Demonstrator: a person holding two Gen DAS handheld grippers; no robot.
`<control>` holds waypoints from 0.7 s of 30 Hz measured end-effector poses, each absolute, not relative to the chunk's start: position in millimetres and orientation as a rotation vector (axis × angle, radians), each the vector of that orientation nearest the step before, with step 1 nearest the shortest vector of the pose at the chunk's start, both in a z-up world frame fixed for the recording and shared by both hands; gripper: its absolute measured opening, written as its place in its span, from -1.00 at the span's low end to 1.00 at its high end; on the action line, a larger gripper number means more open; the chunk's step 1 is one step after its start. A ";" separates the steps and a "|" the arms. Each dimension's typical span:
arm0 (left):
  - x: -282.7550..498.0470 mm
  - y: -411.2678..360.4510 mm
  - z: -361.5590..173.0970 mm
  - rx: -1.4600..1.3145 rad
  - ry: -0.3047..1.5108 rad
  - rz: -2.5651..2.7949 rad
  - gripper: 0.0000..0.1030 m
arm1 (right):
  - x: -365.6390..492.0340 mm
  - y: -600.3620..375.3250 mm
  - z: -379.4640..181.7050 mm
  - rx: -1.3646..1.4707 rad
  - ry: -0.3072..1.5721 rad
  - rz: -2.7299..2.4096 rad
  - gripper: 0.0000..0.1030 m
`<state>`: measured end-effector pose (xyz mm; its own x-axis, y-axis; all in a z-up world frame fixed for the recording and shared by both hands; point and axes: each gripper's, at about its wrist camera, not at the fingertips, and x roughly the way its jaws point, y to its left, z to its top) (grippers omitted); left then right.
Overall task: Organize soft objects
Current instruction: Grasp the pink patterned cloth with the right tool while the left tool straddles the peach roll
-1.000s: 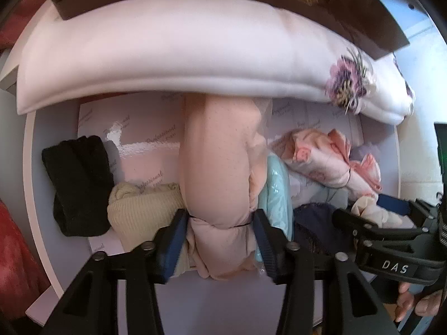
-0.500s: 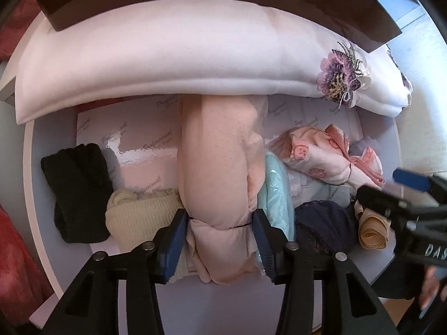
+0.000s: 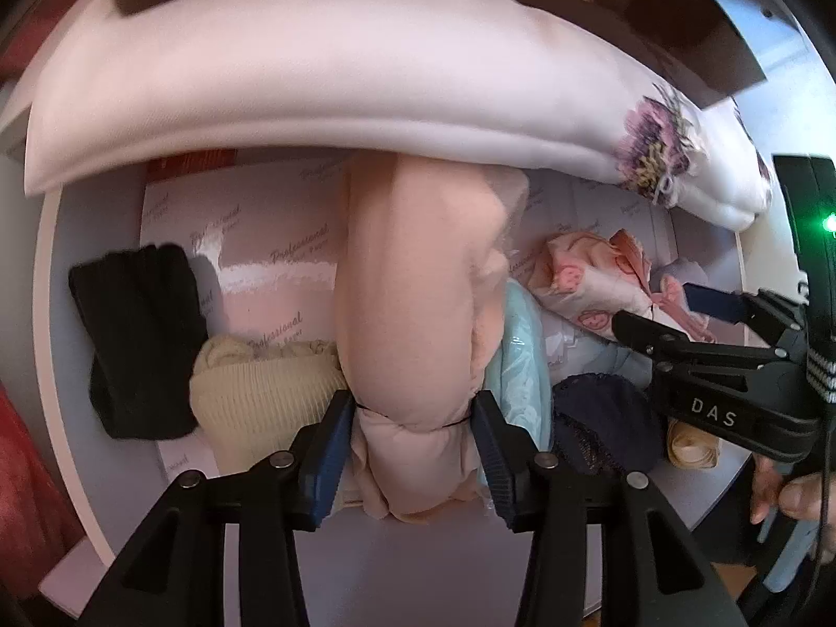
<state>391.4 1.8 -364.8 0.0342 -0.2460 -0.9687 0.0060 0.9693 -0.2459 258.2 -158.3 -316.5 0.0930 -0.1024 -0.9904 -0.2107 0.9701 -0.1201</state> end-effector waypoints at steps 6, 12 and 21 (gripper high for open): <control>388.3 -5.0 -362.1 -0.149 1.523 -0.215 -0.16 | 261.7 -160.0 -303.6 -0.204 1.444 0.097 -0.43; 389.6 -5.4 -364.2 -0.176 1.517 -0.203 -0.08 | 268.2 -172.8 -307.8 -0.159 1.445 0.099 -0.21; 388.7 -7.7 -361.3 -0.146 1.519 -0.217 -0.15 | 270.0 -158.4 -315.0 -0.231 1.429 0.149 -0.30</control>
